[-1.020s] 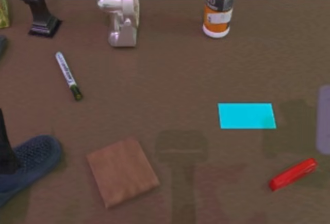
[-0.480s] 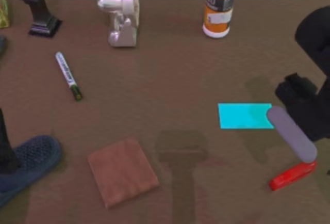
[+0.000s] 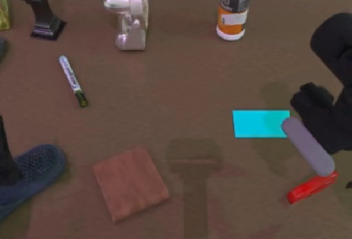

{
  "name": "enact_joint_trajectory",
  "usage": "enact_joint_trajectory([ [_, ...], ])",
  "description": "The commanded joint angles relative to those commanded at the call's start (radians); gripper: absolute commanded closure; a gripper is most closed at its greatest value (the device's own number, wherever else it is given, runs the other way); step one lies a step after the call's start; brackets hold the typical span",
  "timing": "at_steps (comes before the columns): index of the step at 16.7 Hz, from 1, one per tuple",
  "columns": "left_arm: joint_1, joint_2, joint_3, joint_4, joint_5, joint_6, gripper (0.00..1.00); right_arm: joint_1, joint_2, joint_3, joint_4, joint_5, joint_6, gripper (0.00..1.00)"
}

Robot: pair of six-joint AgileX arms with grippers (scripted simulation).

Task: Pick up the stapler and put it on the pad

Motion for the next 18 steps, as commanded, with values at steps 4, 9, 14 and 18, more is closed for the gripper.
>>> enact_joint_trajectory([
  [4, 0.000, 0.000, 0.000, 0.000, 0.000, 0.000, 0.00, 0.003, 0.067, -0.101, 0.174, 0.000, 0.003, 0.00],
  [9, 0.000, 0.000, 0.000, 0.000, 0.000, 0.000, 0.00, 0.005, 0.145, -0.215, 0.364, 0.000, 0.005, 0.00],
  [14, 0.000, 0.000, 0.000, 0.000, 0.000, 0.000, 0.00, 0.005, 0.150, -0.222, 0.374, 0.000, 0.006, 0.00],
  [18, 0.000, 0.000, 0.000, 0.000, 0.000, 0.000, 0.00, 0.005, 0.150, -0.222, 0.374, 0.000, 0.006, 0.30],
])
